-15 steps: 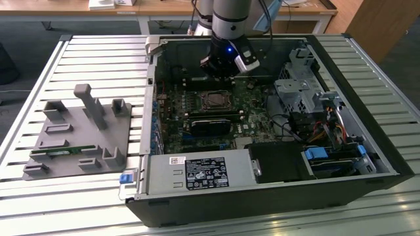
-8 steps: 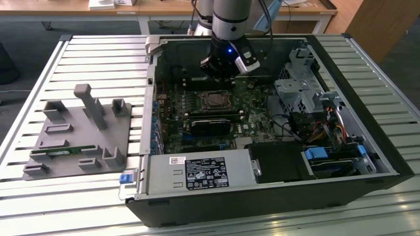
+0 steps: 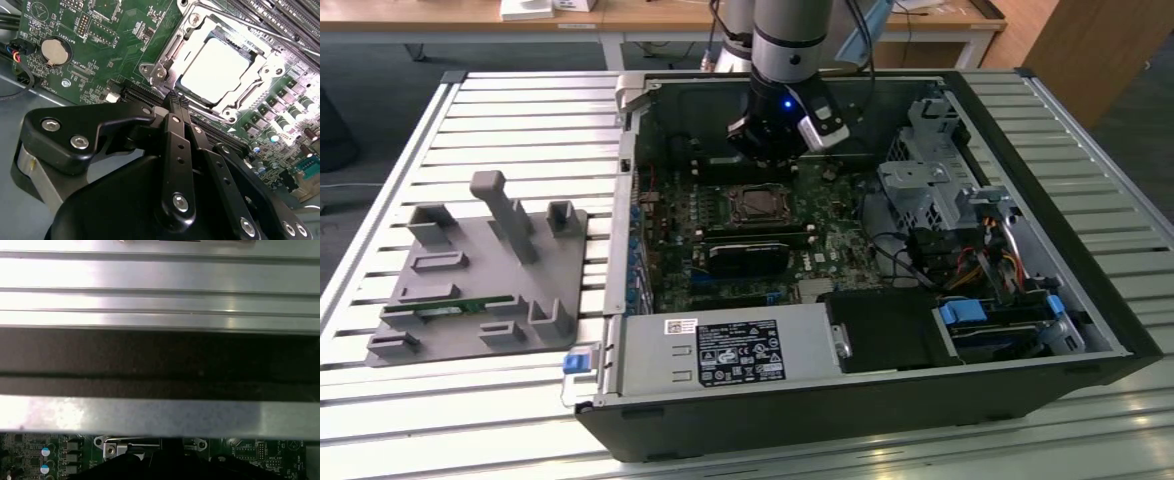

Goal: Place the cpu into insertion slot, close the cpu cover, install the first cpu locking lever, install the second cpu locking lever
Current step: 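Install the first cpu locking lever, then install the second cpu locking lever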

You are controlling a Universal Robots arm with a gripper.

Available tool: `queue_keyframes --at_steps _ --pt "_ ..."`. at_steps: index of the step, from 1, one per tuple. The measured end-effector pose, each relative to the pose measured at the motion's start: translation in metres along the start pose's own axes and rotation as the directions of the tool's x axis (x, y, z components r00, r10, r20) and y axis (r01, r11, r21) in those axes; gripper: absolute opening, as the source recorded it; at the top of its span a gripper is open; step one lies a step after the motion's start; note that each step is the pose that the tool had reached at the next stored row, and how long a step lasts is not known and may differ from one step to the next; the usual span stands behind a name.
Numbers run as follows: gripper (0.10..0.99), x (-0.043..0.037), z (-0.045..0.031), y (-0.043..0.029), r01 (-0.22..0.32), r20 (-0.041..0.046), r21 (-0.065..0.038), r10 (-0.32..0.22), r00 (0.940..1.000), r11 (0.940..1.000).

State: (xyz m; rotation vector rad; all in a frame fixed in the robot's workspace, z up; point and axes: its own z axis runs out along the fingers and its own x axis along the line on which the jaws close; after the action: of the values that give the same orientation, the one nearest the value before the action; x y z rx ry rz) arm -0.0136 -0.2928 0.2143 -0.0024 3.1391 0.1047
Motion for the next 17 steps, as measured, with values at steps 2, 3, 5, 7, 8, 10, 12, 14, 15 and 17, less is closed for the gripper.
queue_keyframes --at_steps 2,3,5,7,8,10,12,14,15,17 --pt "0.106 0.0000 0.0000 -0.0004 0.000 0.0000 0.000 0.000 1.0000 1.0000" --pt "0.106 0.0000 -0.0001 -0.0007 0.000 -0.0001 0.000 0.000 1.0000 1.0000" --pt "0.106 0.0000 -0.0001 -0.0013 0.000 0.0001 0.000 0.000 1.0000 1.0000" --pt "0.106 0.0000 -0.0002 -0.0024 0.000 0.0000 0.000 0.000 1.0000 1.0000" --pt "0.106 0.0000 -0.0002 -0.0030 0.000 0.0000 0.000 0.000 1.0000 1.0000" --pt "0.106 0.0000 -0.0003 -0.0040 0.000 0.0000 0.000 0.000 1.0000 1.0000" --pt "0.106 0.0000 -0.0003 -0.0050 0.000 0.0000 0.000 0.000 1.0000 1.0000" --pt "0.106 0.0000 -0.0004 -0.0061 0.000 0.0000 0.000 0.000 1.0000 1.0000" --pt "0.106 0.0000 -0.0005 -0.0067 0.000 0.0000 0.000 0.000 1.0000 1.0000" --pt "0.106 0.0000 -0.0005 -0.0081 0.000 0.0000 0.000 0.000 1.0000 1.0000"
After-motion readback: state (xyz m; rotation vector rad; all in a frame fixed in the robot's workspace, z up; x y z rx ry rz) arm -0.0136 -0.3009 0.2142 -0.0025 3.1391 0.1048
